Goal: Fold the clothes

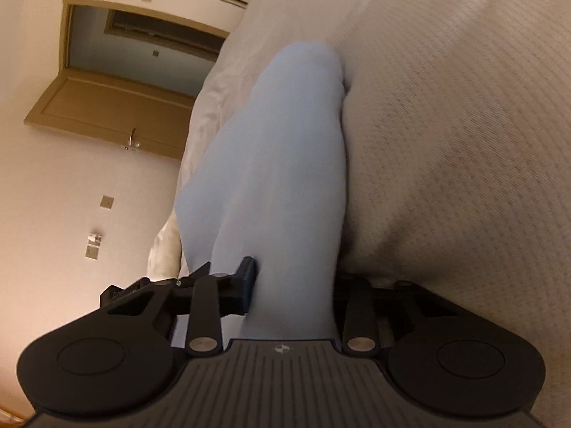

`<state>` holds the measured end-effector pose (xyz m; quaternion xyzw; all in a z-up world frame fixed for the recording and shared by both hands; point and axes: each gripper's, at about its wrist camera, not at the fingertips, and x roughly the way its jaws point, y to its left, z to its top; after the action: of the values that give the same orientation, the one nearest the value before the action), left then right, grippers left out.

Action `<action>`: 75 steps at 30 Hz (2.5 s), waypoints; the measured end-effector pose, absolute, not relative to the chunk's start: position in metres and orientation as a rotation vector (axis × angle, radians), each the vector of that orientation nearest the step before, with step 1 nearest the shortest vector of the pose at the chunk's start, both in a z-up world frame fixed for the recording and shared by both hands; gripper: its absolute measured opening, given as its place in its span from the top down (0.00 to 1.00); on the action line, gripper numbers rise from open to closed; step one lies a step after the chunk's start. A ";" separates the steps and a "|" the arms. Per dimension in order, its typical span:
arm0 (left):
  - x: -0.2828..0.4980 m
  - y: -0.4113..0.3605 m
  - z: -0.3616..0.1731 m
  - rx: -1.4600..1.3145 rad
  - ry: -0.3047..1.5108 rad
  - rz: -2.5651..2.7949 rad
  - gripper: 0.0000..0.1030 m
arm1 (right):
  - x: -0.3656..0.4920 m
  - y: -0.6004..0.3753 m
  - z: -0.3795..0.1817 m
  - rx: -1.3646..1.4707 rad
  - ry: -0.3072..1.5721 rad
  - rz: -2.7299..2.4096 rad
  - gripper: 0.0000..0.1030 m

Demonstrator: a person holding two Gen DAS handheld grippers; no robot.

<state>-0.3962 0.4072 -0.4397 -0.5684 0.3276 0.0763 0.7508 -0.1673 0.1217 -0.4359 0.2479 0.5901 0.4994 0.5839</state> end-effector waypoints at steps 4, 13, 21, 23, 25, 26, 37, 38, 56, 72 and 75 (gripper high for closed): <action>-0.383 0.402 -0.403 -1.205 0.814 0.246 0.80 | -0.172 0.117 -0.420 0.565 1.457 1.089 0.74; -0.404 0.413 -0.292 -1.272 0.845 0.350 0.80 | -0.179 0.146 -0.298 0.442 1.553 1.075 0.77; -0.481 0.463 -0.233 -1.318 0.733 0.444 0.80 | -0.208 0.221 -0.219 0.342 1.561 1.197 0.77; -0.507 0.492 -0.223 -1.327 0.706 0.467 0.80 | -0.224 0.252 -0.207 0.315 1.551 1.232 0.77; -0.530 0.528 -0.210 -1.316 0.679 0.473 0.80 | -0.245 0.290 -0.197 0.295 1.538 1.264 0.77; -0.542 0.549 -0.203 -1.308 0.665 0.473 0.80 | -0.256 0.309 -0.192 0.285 1.531 1.279 0.77; -0.646 0.809 -0.120 -1.015 0.520 0.504 0.80 | -0.375 0.571 -0.137 0.402 1.267 1.480 0.77; -0.654 0.827 -0.125 -1.002 0.515 0.510 0.80 | -0.385 0.590 -0.142 0.404 1.230 1.498 0.77; -0.728 0.899 -0.315 -1.195 0.741 0.541 0.73 | -0.481 0.690 -0.316 0.064 1.494 1.294 0.52; -0.724 0.917 -0.315 -1.163 0.823 0.387 0.56 | -0.437 0.699 -0.319 0.026 1.569 1.228 0.30; -0.734 0.921 -0.308 -1.164 0.816 0.373 0.48 | -0.430 0.705 -0.313 -0.020 1.557 1.200 0.29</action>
<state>-0.7337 0.9210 -0.3084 -0.5311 0.3724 0.1702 0.7418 -0.4295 0.7047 -0.3132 -0.0083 0.6589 0.5081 0.5546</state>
